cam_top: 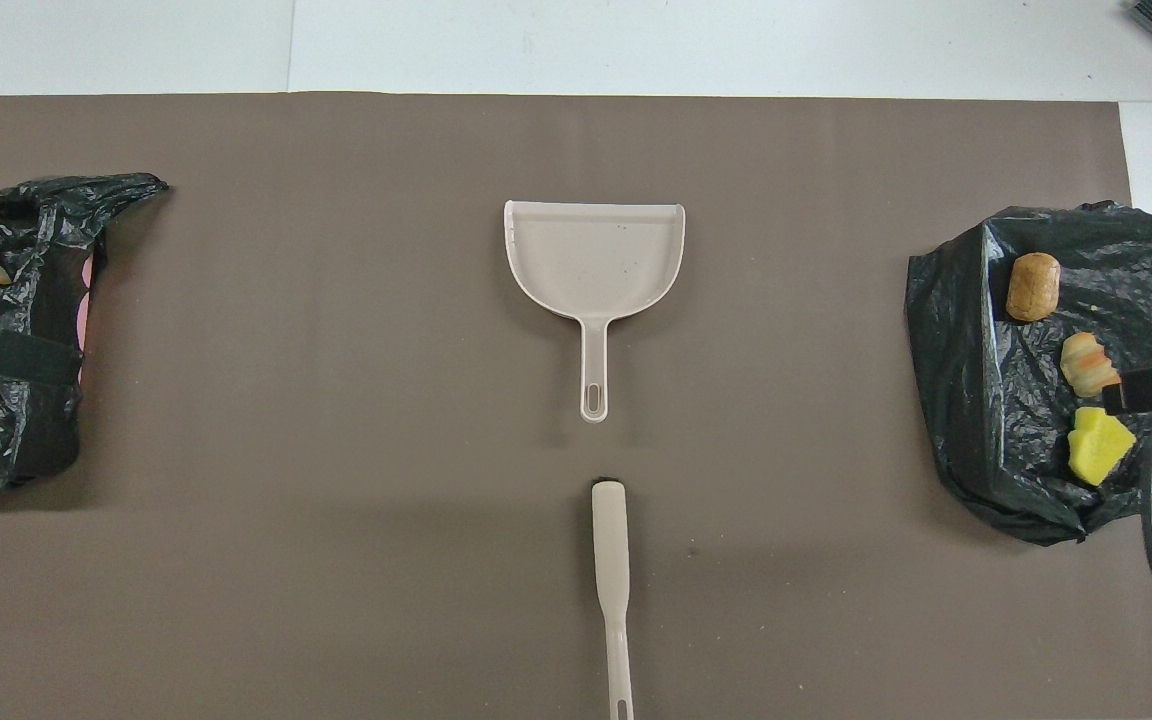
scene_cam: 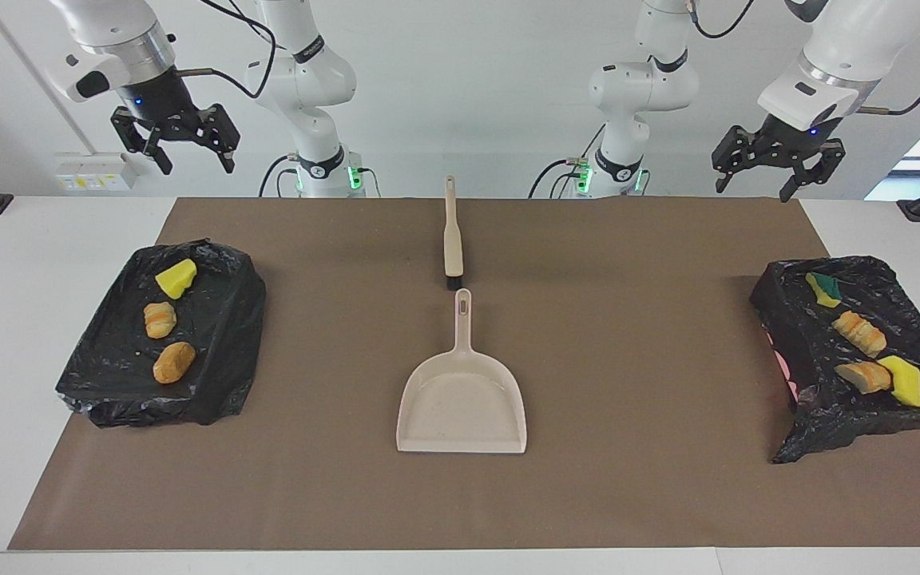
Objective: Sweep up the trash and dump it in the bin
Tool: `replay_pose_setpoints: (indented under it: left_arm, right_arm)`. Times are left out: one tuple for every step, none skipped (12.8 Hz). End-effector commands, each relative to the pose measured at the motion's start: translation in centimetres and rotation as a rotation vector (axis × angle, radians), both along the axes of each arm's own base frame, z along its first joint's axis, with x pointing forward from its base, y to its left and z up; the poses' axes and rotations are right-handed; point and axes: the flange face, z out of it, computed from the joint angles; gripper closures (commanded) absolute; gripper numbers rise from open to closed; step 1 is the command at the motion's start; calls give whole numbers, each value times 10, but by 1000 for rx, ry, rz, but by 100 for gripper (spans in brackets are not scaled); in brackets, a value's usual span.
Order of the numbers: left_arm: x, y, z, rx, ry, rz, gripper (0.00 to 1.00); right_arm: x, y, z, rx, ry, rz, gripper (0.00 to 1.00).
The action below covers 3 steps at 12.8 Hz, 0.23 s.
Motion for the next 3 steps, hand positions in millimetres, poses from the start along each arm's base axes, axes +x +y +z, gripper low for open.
replay_pose_setpoints:
  left_arm:
    - [0, 3, 5, -17, 10, -5, 0]
    - [0, 3, 5, -17, 9, -5, 0]
    - [0, 4, 7, -17, 4, -4, 0]
  right_arm:
    - [-2, -2, 3, -7, 2, 19, 0]
    - [-2, -2, 3, -7, 2, 19, 0]
    - [-2, -2, 3, -7, 2, 19, 0]
